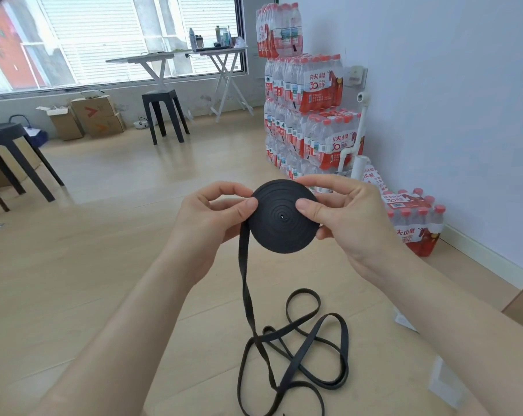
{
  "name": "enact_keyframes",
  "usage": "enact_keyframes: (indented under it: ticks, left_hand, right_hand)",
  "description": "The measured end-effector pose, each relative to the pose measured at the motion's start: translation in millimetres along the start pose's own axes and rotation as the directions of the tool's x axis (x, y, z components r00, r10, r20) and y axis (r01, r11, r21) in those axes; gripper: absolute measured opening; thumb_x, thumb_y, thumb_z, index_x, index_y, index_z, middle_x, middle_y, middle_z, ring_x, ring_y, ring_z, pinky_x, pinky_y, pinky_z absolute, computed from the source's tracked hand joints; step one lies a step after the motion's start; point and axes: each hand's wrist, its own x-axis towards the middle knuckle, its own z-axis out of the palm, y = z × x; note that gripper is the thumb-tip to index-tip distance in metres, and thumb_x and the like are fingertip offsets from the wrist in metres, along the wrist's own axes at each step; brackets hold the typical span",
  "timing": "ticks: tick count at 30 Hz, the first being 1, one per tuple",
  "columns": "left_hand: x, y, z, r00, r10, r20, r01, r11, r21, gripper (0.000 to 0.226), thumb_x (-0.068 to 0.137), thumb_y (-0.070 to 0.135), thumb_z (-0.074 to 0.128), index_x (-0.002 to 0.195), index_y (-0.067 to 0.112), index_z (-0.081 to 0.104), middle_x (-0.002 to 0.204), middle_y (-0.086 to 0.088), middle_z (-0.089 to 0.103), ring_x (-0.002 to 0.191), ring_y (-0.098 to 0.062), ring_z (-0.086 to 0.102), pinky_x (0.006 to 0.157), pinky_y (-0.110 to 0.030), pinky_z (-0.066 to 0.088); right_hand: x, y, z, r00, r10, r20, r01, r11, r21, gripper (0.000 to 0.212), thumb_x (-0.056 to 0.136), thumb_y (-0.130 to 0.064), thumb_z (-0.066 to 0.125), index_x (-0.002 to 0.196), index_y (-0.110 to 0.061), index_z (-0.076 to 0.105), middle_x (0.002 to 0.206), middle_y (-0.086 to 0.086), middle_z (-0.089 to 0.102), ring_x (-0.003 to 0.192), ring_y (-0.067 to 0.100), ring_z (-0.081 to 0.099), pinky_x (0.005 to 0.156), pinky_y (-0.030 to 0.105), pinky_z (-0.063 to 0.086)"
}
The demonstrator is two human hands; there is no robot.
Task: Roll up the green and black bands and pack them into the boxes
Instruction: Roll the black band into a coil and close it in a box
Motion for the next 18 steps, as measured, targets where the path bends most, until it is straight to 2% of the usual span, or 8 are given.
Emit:
enact_keyframes:
  ticks: [5,9,12,15,18]
  left_hand:
    - [-4.2,3.3,1.4,0.994,-0.019,0.106,0.007,0.994,0.112,0.033,0.080,0.002,0.069,0.107,0.022,0.066,0.088,-0.013,0.075,0.079,-0.027,0.071,0.075,-0.034,0.059]
    - [-3.9,1.6,6.1,0.998,0.065,0.012,-0.066,0.983,0.171,0.032,0.084,0.001,0.065,0.106,0.025,0.068,0.085,-0.007,0.075,0.076,-0.022,0.071,0.072,-0.029,0.059]
    - [-1.3,-2.9,3.6,0.995,0.087,-0.039,-0.076,0.968,0.238,0.033,0.086,-0.002,0.063,0.104,0.026,0.069,0.087,-0.002,0.076,0.080,-0.016,0.071,0.076,-0.024,0.057]
    - [-2.3,-4.3,-0.7,0.998,0.063,-0.006,-0.057,0.944,0.325,0.037,0.087,-0.006,0.059,0.098,0.027,0.072,0.087,0.000,0.076,0.085,-0.015,0.071,0.076,-0.021,0.056]
    - [-3.3,-4.7,0.1,0.996,0.021,0.083,-0.054,0.909,0.414,0.043,0.088,-0.007,0.057,0.092,0.032,0.074,0.086,0.000,0.076,0.085,-0.014,0.071,0.079,-0.025,0.056]
  right_hand:
    - [-0.1,0.6,0.4,0.996,-0.034,-0.084,0.036,0.999,0.026,0.028,0.085,-0.003,0.069,0.094,-0.029,0.069,0.072,-0.008,0.074,0.060,0.004,0.063,0.046,0.020,0.046]
    - [-2.3,5.8,4.1,0.996,-0.023,-0.091,0.029,0.997,0.066,0.026,0.085,-0.003,0.068,0.098,-0.025,0.067,0.075,-0.003,0.075,0.066,0.009,0.067,0.046,0.021,0.048]
    - [-2.4,13.1,6.1,0.998,0.066,-0.005,-0.066,0.994,0.090,0.022,0.085,-0.005,0.069,0.100,-0.020,0.063,0.077,0.001,0.074,0.072,0.016,0.069,0.046,0.025,0.050]
    - [1.5,15.4,-3.1,0.986,0.121,0.112,-0.114,0.991,-0.068,0.013,0.086,-0.015,0.070,0.086,-0.014,0.058,0.069,0.005,0.069,0.069,0.022,0.063,0.041,0.024,0.043]
    - [5.4,14.3,-9.2,0.978,0.117,0.173,-0.073,0.968,-0.241,0.020,0.083,-0.024,0.073,0.078,-0.014,0.057,0.065,0.001,0.068,0.061,0.023,0.059,0.041,0.026,0.038]
